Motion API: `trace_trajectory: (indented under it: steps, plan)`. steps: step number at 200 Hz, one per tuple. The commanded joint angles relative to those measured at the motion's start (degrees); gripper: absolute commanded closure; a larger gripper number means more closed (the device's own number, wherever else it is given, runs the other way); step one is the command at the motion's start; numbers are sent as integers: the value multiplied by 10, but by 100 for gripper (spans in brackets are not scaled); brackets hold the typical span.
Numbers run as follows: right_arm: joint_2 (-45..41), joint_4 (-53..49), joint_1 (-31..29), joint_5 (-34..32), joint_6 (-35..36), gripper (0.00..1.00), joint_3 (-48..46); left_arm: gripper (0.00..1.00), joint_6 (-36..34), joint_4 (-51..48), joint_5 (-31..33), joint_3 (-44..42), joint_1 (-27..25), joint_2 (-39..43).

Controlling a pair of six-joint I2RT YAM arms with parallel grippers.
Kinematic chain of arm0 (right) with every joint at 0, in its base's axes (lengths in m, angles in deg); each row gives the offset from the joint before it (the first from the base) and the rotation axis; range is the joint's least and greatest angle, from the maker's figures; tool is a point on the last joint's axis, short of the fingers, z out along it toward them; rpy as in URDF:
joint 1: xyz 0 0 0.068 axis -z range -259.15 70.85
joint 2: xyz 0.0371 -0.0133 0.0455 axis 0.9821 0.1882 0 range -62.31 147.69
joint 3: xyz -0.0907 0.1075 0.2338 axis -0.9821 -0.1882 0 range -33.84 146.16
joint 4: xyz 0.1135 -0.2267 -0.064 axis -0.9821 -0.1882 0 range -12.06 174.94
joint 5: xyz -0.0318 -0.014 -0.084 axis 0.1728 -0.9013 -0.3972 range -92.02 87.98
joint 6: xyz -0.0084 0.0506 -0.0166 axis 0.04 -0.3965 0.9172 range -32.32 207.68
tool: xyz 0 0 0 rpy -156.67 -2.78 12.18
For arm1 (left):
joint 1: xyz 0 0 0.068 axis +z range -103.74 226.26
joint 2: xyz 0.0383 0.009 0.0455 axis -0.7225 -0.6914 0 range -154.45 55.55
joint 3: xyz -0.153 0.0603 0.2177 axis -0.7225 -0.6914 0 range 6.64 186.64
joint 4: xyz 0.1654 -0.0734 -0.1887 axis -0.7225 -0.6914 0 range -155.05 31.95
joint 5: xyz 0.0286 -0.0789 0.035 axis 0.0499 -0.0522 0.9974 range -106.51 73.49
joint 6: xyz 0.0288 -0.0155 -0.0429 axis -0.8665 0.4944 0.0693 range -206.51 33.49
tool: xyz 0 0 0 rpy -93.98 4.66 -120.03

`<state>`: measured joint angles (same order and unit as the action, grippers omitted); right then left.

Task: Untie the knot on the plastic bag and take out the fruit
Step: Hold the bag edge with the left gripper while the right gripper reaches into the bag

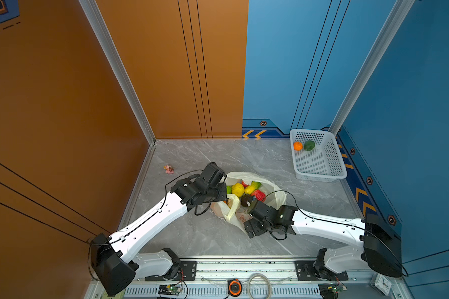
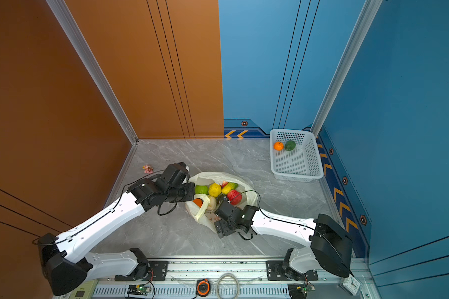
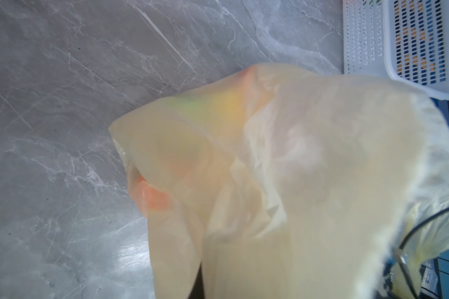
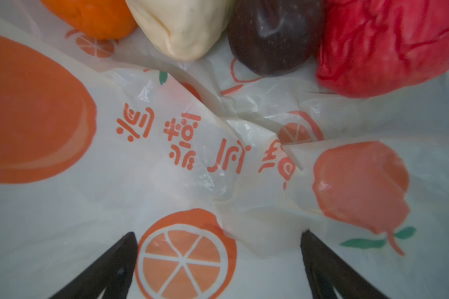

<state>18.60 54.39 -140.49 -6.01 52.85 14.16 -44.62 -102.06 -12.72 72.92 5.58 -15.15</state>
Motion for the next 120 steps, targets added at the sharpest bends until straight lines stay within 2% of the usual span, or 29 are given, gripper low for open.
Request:
trace_trajectory:
  steps: [1,20,50,111,120]
  plan:
    - [21,-25,-9,24,-30,1,-1,100,1,-3,-11,-9,-6,13]
    - [17,-30,0,17,-32,0,26,100,-11,-3,-14,-12,-11,14]
    - [38,-48,21,43,-12,0,92,100,-23,-3,-16,-6,-24,14]
    - [142,-40,98,166,23,2,206,100,-61,-3,-28,-11,-37,13]
    - [158,-41,107,166,27,2,226,100,-67,-3,-29,-15,-38,17]
